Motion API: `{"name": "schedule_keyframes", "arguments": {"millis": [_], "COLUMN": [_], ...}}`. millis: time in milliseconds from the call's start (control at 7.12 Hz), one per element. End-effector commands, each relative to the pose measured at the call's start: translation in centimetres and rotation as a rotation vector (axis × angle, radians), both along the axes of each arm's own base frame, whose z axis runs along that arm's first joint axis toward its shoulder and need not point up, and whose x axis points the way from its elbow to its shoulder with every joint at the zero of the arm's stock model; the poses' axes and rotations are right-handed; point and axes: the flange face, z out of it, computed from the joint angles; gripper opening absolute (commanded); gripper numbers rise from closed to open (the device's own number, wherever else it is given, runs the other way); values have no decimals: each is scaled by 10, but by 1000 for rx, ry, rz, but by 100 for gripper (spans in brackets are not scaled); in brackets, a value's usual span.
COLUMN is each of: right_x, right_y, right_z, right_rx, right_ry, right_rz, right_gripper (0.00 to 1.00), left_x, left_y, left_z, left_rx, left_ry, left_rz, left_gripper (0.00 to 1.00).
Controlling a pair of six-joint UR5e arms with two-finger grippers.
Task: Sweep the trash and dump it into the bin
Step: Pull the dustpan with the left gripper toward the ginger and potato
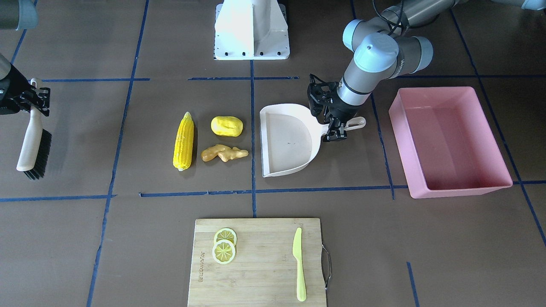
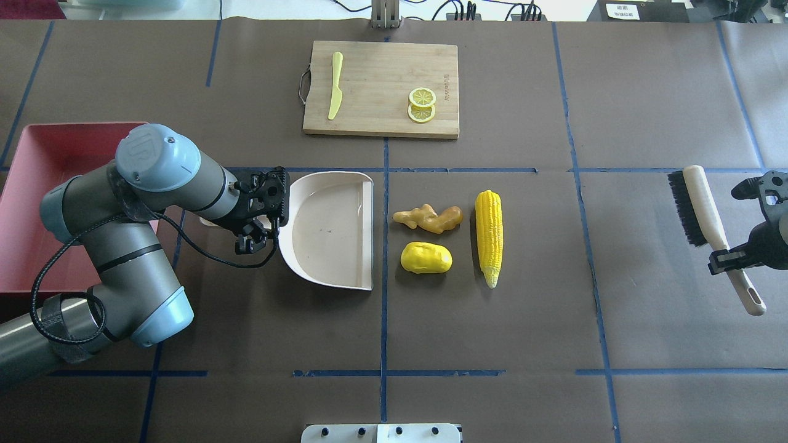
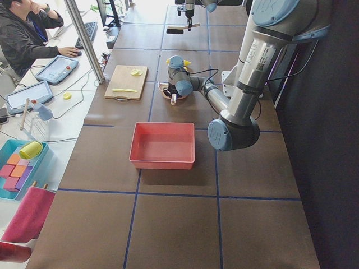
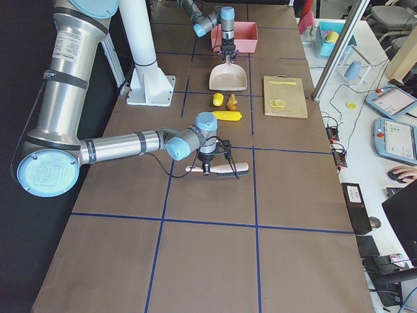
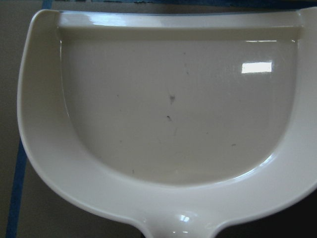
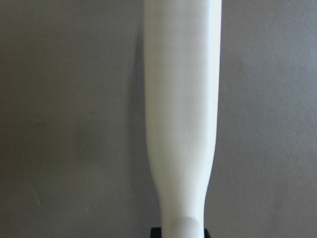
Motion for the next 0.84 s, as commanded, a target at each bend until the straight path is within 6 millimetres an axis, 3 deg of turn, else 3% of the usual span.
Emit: {"name": "schedule_keyframes", "arguments": {"millis": [0, 281, 702], "right_x": [0, -2, -4], "right_y": [0, -1, -2], "right_z": [-1, -1, -3], "right_rx": [0, 0, -1], "right_ry": [-2, -4, -7], "right_rz": [-1, -2, -2], "right_gripper": [0, 0, 0], "left_x": [7, 17, 32], "left_y": [1, -5, 3], "left_z": [2, -21, -22], "left_rx": [4, -18, 24], "left_ry": [-23, -56, -99], "left_rz": [21, 22, 2], "left_gripper": [0, 0, 0]}}
